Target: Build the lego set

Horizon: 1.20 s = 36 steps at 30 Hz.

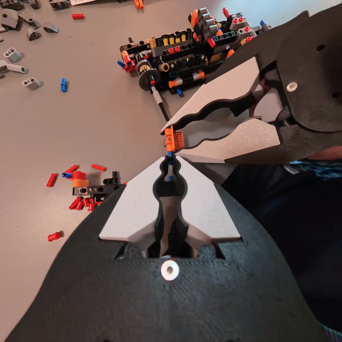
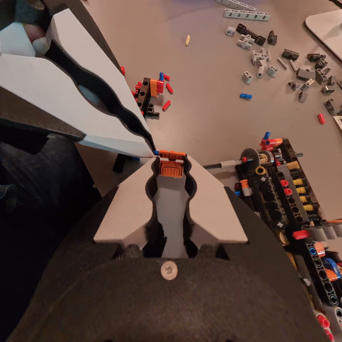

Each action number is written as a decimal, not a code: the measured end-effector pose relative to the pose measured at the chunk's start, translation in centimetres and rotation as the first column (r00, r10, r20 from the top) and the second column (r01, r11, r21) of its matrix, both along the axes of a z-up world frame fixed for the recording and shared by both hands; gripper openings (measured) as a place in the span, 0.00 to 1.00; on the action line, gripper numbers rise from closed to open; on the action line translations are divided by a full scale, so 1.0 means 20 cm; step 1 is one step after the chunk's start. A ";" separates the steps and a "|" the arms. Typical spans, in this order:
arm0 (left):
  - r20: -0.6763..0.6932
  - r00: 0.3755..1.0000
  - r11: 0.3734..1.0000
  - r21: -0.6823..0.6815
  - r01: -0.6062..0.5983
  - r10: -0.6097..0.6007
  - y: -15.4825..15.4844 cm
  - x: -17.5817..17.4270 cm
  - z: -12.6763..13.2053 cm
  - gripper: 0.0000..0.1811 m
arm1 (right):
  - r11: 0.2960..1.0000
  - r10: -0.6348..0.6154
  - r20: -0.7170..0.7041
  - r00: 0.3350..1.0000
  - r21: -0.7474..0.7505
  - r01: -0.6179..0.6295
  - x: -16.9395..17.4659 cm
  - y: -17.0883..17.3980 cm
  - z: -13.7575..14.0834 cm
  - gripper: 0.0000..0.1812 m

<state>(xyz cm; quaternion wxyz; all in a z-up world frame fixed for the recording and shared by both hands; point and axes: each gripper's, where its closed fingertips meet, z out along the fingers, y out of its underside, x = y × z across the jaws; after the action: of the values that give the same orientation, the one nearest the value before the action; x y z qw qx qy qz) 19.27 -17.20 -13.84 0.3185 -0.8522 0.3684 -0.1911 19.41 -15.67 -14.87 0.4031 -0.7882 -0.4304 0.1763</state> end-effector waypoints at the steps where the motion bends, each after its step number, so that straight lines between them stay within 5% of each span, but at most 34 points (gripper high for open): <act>1: 0.010 1.000 1.000 0.004 -0.011 0.011 0.00 0.00 0.00 0.02 | 1.000 -0.006 -0.009 1.000 -0.003 0.006 0.00 0.00 0.00 0.13; 26: 0.031 0.994 0.994 0.047 -0.102 0.101 0.03 0.03 -0.01 0.01 | 0.999 -0.018 0.006 1.000 -0.044 0.018 0.01 0.01 -0.03 0.12; 36: 0.111 0.990 0.994 0.055 -0.098 0.092 0.01 -0.06 0.05 0.04 | 0.992 -0.020 -0.091 0.996 -0.126 0.008 0.02 0.01 0.00 0.13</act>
<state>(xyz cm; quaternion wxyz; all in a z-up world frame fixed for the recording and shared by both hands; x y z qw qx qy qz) 18.14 -17.01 -12.77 0.3726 -0.8471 0.3151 -0.2105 19.88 -15.37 -14.83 0.3734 -0.8060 -0.3938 0.2363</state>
